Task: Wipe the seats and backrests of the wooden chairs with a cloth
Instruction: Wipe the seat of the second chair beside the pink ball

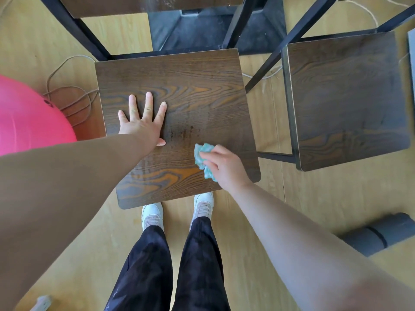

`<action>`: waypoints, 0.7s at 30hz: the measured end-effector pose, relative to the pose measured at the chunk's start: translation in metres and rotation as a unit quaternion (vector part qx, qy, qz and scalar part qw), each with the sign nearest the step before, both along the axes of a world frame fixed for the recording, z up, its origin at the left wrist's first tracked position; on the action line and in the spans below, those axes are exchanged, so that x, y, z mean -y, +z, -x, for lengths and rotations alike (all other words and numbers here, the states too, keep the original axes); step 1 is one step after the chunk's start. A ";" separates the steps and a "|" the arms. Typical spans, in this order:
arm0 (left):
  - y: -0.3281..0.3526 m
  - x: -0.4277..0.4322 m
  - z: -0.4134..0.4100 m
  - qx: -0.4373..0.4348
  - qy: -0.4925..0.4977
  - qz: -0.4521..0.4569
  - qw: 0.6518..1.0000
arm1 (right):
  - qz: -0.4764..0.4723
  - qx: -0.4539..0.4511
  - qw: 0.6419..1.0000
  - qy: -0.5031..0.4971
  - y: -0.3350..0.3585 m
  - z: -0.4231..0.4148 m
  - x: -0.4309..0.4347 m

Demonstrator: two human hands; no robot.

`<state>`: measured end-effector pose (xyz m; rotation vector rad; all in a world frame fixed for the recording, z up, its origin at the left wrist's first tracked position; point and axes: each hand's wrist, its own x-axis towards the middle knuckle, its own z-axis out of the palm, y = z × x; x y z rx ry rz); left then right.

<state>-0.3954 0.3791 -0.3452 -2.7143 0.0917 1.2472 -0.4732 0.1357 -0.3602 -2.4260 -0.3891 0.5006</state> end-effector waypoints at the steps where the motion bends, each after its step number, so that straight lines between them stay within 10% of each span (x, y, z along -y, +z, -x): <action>1: 0.000 0.000 0.000 0.001 0.000 0.000 1.000 | -0.008 -0.016 1.000 0.017 0.002 0.002 0.001; 21: -0.005 -0.001 -0.001 0.005 0.007 0.008 1.000 | 0.033 -0.001 0.908 -0.418 -0.005 0.058 0.059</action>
